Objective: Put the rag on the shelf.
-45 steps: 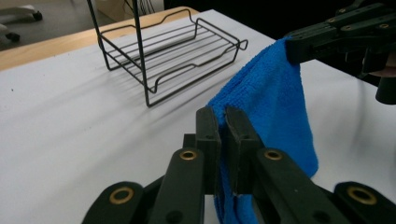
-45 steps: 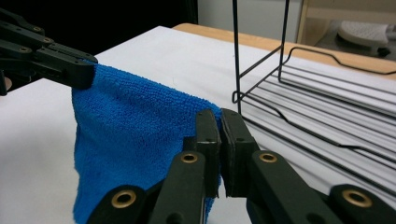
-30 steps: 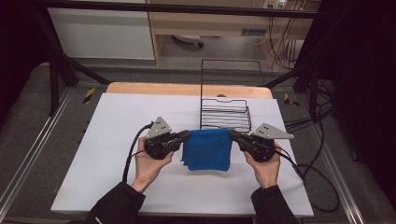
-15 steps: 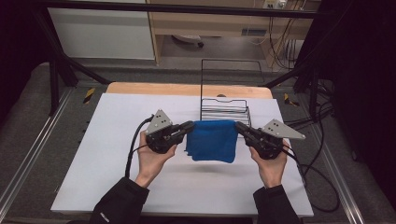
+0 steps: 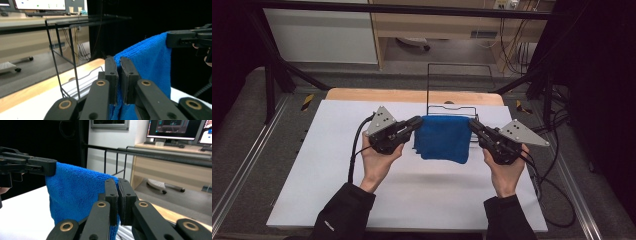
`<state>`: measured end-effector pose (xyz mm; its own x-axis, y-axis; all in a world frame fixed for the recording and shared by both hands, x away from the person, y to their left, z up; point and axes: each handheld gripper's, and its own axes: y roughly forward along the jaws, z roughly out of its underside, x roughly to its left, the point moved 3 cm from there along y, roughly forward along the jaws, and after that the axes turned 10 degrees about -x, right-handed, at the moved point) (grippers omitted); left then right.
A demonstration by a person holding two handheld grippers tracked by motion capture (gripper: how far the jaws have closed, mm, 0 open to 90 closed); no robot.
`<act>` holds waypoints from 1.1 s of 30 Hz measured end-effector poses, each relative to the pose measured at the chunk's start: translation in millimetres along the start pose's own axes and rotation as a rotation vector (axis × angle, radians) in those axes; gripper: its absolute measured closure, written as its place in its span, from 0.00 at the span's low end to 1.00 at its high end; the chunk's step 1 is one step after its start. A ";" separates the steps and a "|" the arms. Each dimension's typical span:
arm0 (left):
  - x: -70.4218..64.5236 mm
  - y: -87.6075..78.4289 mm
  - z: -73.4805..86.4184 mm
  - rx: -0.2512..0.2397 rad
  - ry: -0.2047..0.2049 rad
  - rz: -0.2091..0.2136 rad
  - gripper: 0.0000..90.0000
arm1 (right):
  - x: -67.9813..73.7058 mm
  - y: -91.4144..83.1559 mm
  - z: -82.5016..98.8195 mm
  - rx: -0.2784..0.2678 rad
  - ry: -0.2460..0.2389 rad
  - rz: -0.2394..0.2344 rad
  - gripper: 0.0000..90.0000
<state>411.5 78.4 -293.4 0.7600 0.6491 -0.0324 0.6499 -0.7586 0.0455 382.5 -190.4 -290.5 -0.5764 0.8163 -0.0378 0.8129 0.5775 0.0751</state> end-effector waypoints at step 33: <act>3.9 41.3 -65.6 -0.199 0.011 -0.015 0.94 | -26.0 15.1 -64.1 -0.183 -0.030 0.109 0.97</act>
<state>441.0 53.2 -226.1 0.7494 0.6617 -0.0233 0.6465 -0.7237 0.2413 404.4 -203.7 -224.5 -0.4812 0.8752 -0.0489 0.8400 0.4764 0.2597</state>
